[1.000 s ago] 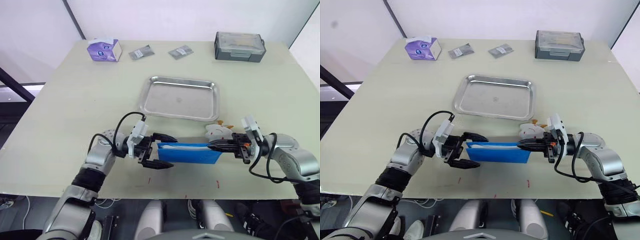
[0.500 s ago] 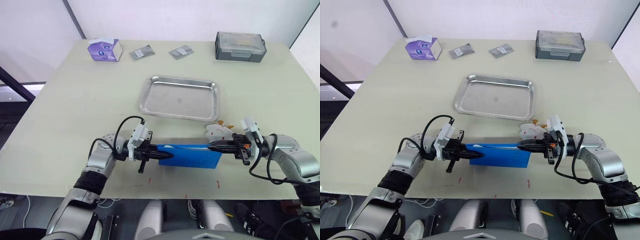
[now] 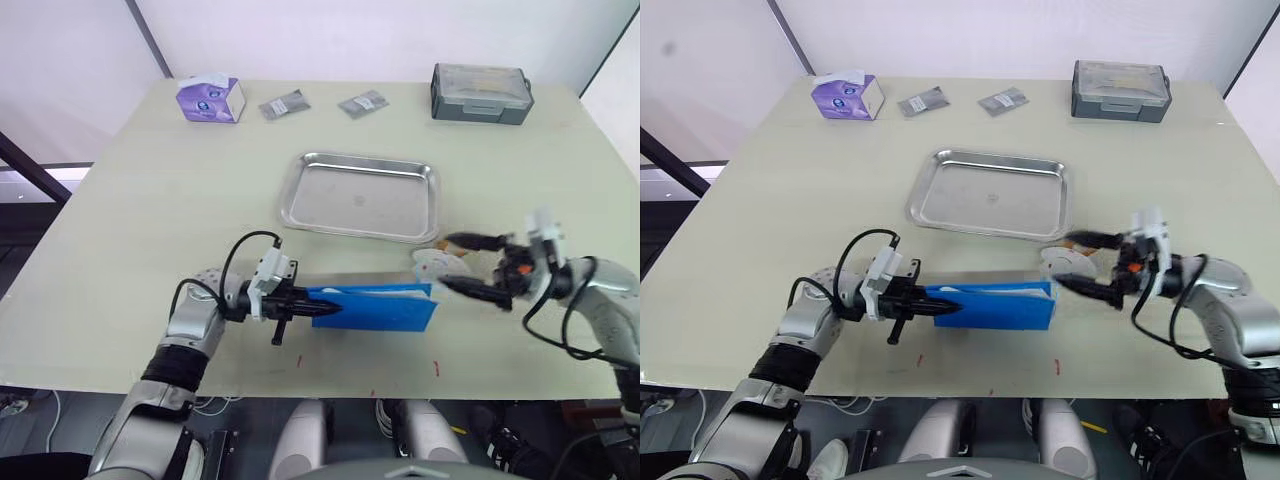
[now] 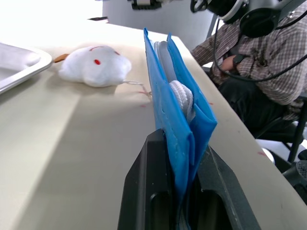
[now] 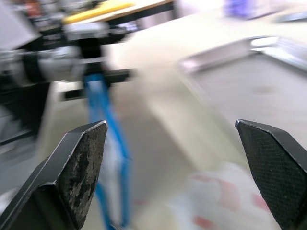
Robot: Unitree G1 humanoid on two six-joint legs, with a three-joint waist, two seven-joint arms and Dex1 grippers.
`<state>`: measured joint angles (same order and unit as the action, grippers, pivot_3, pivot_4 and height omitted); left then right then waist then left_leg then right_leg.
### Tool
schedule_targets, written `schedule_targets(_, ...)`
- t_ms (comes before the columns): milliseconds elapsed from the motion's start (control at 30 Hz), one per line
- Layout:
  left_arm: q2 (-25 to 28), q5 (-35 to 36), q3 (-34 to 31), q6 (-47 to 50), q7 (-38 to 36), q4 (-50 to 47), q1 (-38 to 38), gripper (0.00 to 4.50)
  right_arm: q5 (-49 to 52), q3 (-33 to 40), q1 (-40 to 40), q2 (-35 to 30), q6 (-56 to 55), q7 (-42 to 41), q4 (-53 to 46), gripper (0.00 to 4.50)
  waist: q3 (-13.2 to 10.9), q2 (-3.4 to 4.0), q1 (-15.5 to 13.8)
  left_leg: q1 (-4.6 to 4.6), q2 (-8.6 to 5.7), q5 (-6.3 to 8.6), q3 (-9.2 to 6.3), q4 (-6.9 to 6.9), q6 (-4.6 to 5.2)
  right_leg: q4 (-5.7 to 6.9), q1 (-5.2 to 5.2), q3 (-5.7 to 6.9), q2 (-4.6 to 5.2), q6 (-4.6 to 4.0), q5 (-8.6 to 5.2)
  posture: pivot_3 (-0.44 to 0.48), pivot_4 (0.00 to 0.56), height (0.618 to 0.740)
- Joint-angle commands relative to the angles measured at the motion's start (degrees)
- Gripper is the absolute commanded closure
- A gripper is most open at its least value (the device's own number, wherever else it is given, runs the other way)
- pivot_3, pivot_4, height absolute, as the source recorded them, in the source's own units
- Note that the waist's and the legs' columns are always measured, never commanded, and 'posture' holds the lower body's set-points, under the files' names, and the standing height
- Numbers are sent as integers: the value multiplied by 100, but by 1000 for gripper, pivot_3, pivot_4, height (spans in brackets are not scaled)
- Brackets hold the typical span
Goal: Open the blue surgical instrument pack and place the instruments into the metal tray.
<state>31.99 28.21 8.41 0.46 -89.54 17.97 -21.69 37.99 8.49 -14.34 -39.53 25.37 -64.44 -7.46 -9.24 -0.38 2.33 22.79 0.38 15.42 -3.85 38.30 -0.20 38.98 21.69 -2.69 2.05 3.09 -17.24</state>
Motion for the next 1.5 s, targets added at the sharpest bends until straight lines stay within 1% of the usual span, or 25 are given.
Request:
schedule_targets(33,62,9,-156,-52,-58,-350,52,4500,-413,63,-50,212,-314,572,135,117,0,0,4,0,0,0,0,0,0,0,0,0,0,0,0,0,150,738)
schedule_targets(200,144,-14,-194,-26,-60,-448,28,4500,-986,-224,39,397,-334,1107,288,117,-1,1,-4,0,-1,0,4,0,0,1,1,-2,0,0,0,0,150,738)
schedule_targets(300,149,-39,-192,-32,-66,-450,14,4500,-1247,-464,148,593,-167,1457,442,117,-1,2,0,0,-1,0,4,0,0,1,1,-2,0,0,0,0,150,738)
schedule_targets(367,122,-60,-189,-37,-60,-447,22,4500,-1325,-633,307,627,4,1514,469,117,0,1,0,0,-1,0,4,0,0,1,1,-2,-1,0,0,0,150,738)
schedule_targets(467,107,-63,-194,-15,-47,-497,60,4500,-1141,-642,475,640,351,1479,334,853,-1,2,-4,0,-1,0,4,0,0,0,1,-1,-1,0,0,0,150,738)
schedule_targets(500,111,-59,-200,-5,-41,-515,76,4500,-1080,-650,524,602,474,1452,274,1681,-1,2,-4,1,-1,0,5,-1,0,0,1,-2,0,0,0,0,150,738)
schedule_targets(567,116,-64,-207,-1,-29,-527,105,4500,-906,-593,582,608,685,1450,203,1989,0,2,-9,1,-1,0,5,-1,0,0,1,-2,0,0,0,0,150,738)
schedule_targets(633,116,-64,-214,19,-10,-559,136,4500,-748,-431,576,691,781,1548,148,3049,0,1,-2,-2,0,0,3,0,0,1,0,-1,-1,0,0,0,150,738)
schedule_targets(700,110,-66,-209,58,20,-604,152,4500,-525,-172,541,762,843,1642,97,3392,0,1,-4,-2,0,0,3,-1,0,0,-1,-2,0,0,0,0,150,738)
schedule_targets(733,109,-69,-209,70,31,-616,157,4500,-422,-54,532,787,893,1697,66,3975,0,1,-7,-2,0,0,3,-1,0,0,-1,-2,0,0,0,0,150,738)
schedule_targets(767,108,-72,-207,81,39,-620,156,4500,-343,33,536,792,920,1717,38,4025,0,1,-9,-1,0,0,2,-1,0,0,-1,-1,0,0,0,0,150,738)
schedule_targets(800,106,-82,-205,89,56,-617,150,4500,-264,110,551,794,921,1696,1,4355,0,1,-8,-1,-1,0,3,-1,0,0,0,-2,1,0,0,0,150,738)
schedule_targets(833,104,-96,-207,94,83,-611,144,4500,-173,187,572,797,920,1664,-44,4463,0,1,-9,-1,-1,0,4,-1,0,0,-1,-3,1,0,0,0,150,738)
schedule_targets(900,94,-105,-241,102,165,-600,150,4500,0,337,633,807,943,1627,-163,4463,0,1,-6,0,-1,0,3,-1,0,-1,-1,-2,1,0,0,0,150,738)
schedule_targets(1033,68,-136,-328,120,411,-560,156,4500,527,884,714,907,947,1735,-409,4463,0,2,-5,-1,0,0,4,-1,0,0,0,-2,0,0,0,0,150,738)
schedule_targets(1233,50,-255,-282,85,552,-469,23,4500,1344,1461,586,1055,1061,2001,-668,4463,0,2,-4,0,0,0,4,-1,0,0,-1,-3,1,1,0,0,150,738)
schedule_targets(1400,0,-447,-226,138,768,-396,-198,4500,1746,1566,236,1056,1067,2232,-873,4463,0,2,1,-1,0,0,4,-1,0,1,0,-3,-1,0,0,0,150,738)
schedule_targets(1500,-76,-618,-159,132,913,-280,-371,4500,1734,1336,-14,1001,1088,2328,-1069,4463,0,1,-5,0,0,0,4,-1,0,0,0,-3,0,1,0,0,150,738)
